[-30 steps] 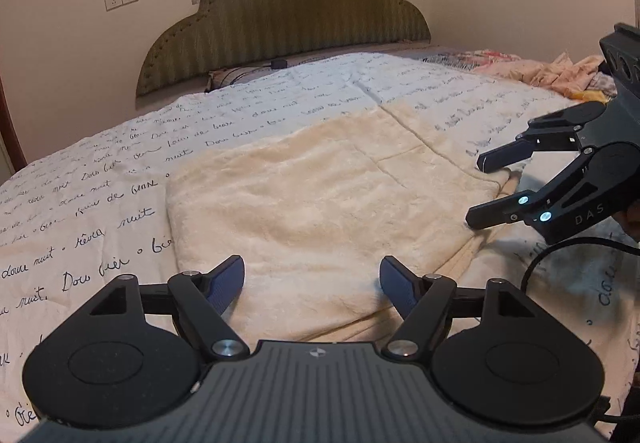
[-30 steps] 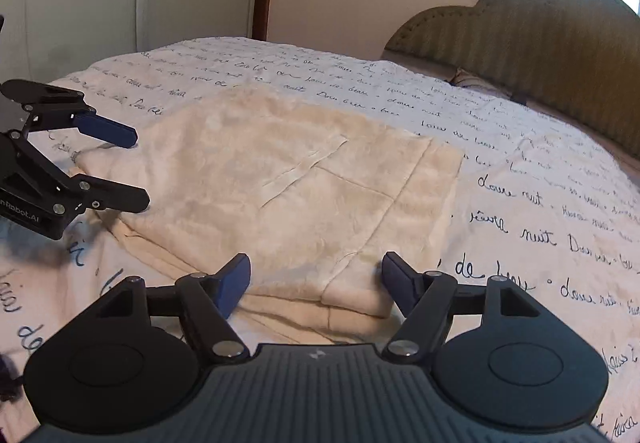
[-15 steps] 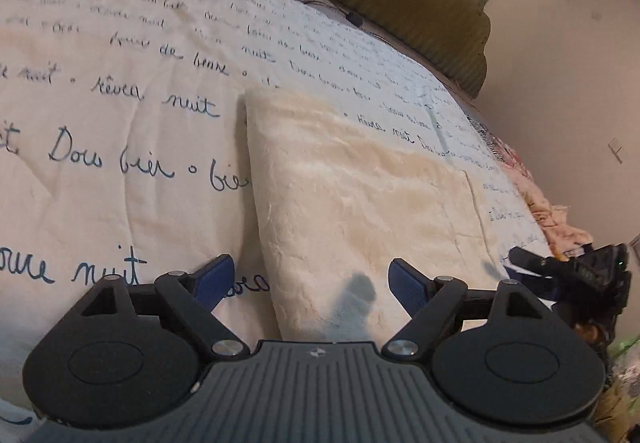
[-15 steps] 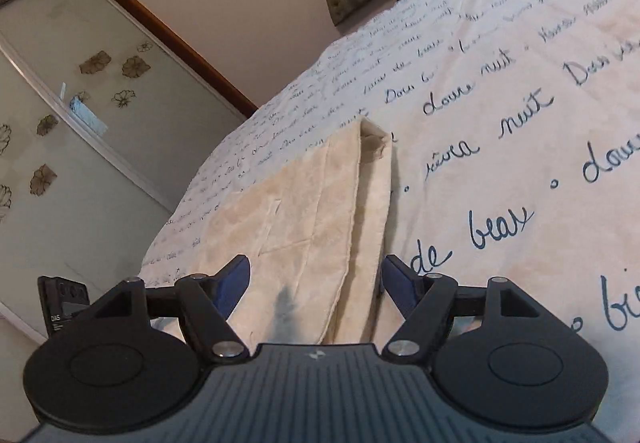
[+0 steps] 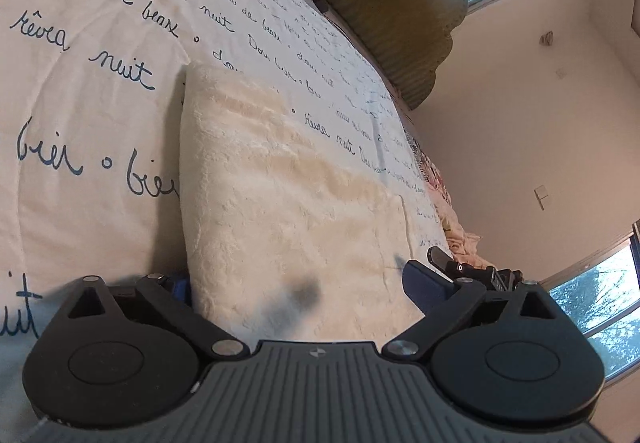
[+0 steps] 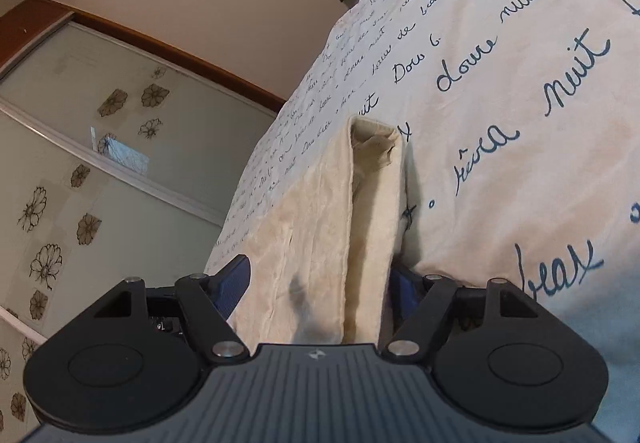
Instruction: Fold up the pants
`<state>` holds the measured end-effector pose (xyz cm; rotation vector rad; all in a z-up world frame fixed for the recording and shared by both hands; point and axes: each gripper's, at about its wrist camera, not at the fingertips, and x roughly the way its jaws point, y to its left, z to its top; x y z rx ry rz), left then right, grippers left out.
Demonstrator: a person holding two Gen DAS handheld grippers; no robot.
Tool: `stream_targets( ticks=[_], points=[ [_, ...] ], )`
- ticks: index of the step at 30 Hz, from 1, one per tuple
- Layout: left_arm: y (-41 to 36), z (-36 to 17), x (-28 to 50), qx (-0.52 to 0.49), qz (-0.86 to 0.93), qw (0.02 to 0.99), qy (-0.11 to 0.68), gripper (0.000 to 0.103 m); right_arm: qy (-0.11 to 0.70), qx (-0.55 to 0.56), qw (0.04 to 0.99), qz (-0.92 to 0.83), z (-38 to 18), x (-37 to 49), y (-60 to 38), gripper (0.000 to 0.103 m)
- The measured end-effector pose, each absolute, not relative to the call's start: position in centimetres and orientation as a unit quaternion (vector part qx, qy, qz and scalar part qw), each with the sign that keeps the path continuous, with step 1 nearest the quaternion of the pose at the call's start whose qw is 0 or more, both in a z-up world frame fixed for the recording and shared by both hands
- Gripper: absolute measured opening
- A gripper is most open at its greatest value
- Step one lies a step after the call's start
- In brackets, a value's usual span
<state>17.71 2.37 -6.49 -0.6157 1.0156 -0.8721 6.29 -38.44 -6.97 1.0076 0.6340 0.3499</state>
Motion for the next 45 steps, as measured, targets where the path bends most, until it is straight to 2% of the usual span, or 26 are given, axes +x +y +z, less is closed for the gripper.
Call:
stream_targets(
  ticks=[1, 2, 3, 4, 5, 7, 9, 12, 17, 22, 28, 32, 34, 35, 36, 37, 41, 45],
  points=[
    [2.2, -6.4, 17.6, -0.28, -0.396, 0.742, 0.463, 0.086, 0.299, 0.466, 0.817, 0.161, -6.9, 6.3, -38.3, 0.073],
    [2.1, -6.4, 17.4, -0.272, -0.39, 0.747, 0.465, 0.074, 0.304, 0.452, 0.823, 0.161, -6.6, 6.3, -37.8, 0.074],
    [1.9, -6.2, 17.2, -0.257, -0.382, 0.756, 0.466, 0.059, 0.31, 0.433, 0.83, 0.163, -6.5, 6.1, -37.3, 0.07],
    [1.7, -6.0, 16.8, -0.233, -0.369, 0.771, 0.463, 0.051, 0.317, 0.416, 0.837, 0.163, -6.3, 5.9, -36.7, 0.058],
    [1.8, -5.8, 16.4, -0.213, -0.356, 0.785, 0.46, 0.034, 0.322, 0.404, 0.841, 0.16, -6.1, 5.6, -36.2, 0.053],
    [1.9, -5.3, 15.5, -0.208, -0.353, 0.797, 0.444, 0.025, 0.319, 0.399, 0.846, 0.152, -6.0, 4.8, -36.0, 0.032],
    [1.8, -4.2, 14.5, -0.186, -0.355, 0.815, 0.418, 0.018, 0.306, 0.399, 0.851, 0.152, -5.4, 4.3, -35.6, 0.028],
    [1.4, -2.2, 13.0, -0.139, -0.361, 0.84, 0.38, 0.015, 0.287, 0.372, 0.868, 0.159, -3.0, 4.0, -34.4, 0.026],
    [1.3, 0.5, 12.7, -0.1, -0.348, 0.874, 0.324, 0.015, 0.26, 0.304, 0.895, 0.196, 1.6, 5.5, -32.0, 0.026],
    [3.1, 2.4, 15.5, -0.088, -0.314, 0.9, 0.289, 0.015, 0.249, 0.289, 0.901, 0.205, 2.8, 10.0, -30.6, 0.026],
    [4.0, 0.9, 21.5, -0.077, -0.264, 0.903, 0.331, 0.017, 0.269, 0.28, 0.904, 0.179, 0.8, 16.6, -28.8, 0.026],
    [5.6, -3.1, 24.0, -0.13, -0.229, 0.885, 0.385, 0.027, 0.321, 0.302, 0.888, 0.134, -3.2, 19.1, -29.1, 0.029],
    [6.6, -3.9, 23.7, -0.163, -0.226, 0.879, 0.386, 0.037, 0.326, 0.321, 0.88, 0.13, -4.4, 18.5, -30.0, 0.036],
    [7.2, -4.1, 23.4, -0.171, -0.218, 0.879, 0.387, 0.05, 0.324, 0.326, 0.879, 0.129, -4.5, 18.1, -30.3, 0.037],
    [7.5, -4.0, 23.2, -0.179, -0.212, 0.88, 0.387, 0.053, 0.322, 0.319, 0.883, 0.118, -4.4, 17.4, -30.4, 0.041],
    [7.6, -3.7, 22.9, -0.184, -0.202, 0.881, 0.385, 0.054, 0.319, 0.3, 0.893, 0.102, -3.8, 16.7, -30.3, 0.047],
    [7.2, -2.0, 20.8, -0.146, -0.145, 0.909, 0.363, 0.056, 0.267, 0.207, 0.94, 0.051, -0.3, 13.0, -28.2, 0.049],
    [5.8, -0.7, 18.0, -0.083, -0.092, 0.93, 0.346, 0.072, 0.25, 0.153, 0.95, 0.112, 1.3, 10.8, -24.3, 0.049]
  ],
)
